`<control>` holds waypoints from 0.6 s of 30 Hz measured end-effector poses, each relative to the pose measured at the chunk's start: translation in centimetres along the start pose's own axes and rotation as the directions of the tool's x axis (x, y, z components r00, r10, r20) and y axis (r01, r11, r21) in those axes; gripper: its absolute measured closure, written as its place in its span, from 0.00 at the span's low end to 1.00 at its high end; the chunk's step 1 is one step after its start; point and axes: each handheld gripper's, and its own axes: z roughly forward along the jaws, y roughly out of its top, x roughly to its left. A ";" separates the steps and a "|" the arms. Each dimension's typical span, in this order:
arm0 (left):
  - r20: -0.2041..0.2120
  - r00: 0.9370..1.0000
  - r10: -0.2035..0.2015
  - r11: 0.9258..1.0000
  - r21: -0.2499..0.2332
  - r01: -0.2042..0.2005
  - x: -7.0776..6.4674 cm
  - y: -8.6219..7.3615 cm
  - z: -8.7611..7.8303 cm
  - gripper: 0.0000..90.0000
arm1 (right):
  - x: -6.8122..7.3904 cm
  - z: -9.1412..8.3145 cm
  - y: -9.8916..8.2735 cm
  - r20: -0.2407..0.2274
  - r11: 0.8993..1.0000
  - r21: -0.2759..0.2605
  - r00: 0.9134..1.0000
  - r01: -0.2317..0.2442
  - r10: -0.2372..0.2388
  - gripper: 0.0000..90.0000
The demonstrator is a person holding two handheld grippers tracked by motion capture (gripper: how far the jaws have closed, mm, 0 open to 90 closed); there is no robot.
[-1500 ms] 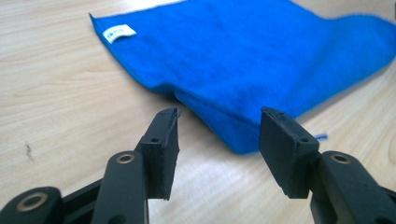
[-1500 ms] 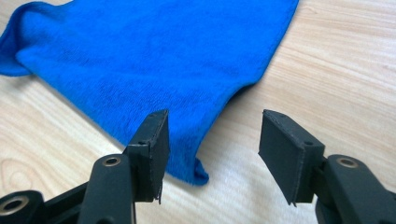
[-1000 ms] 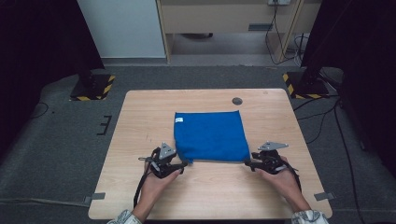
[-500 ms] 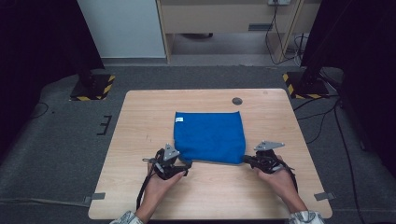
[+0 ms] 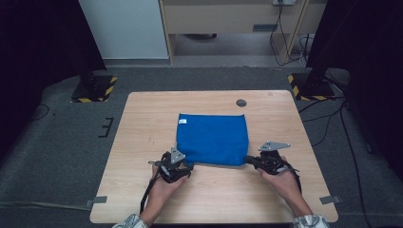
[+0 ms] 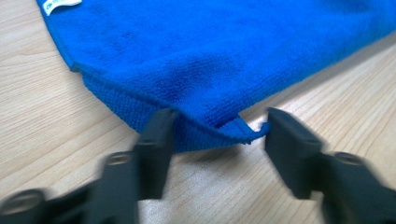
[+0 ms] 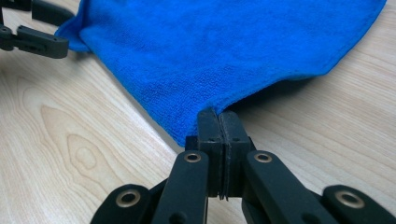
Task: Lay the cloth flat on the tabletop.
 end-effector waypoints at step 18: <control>0.070 0.993 -0.095 0.992 -0.076 0.100 3.4 0.7 -2.9 0.98 | -2.3 -0.4 2.0 0.040 0.999 0.019 0.998 -0.050 0.049 1.00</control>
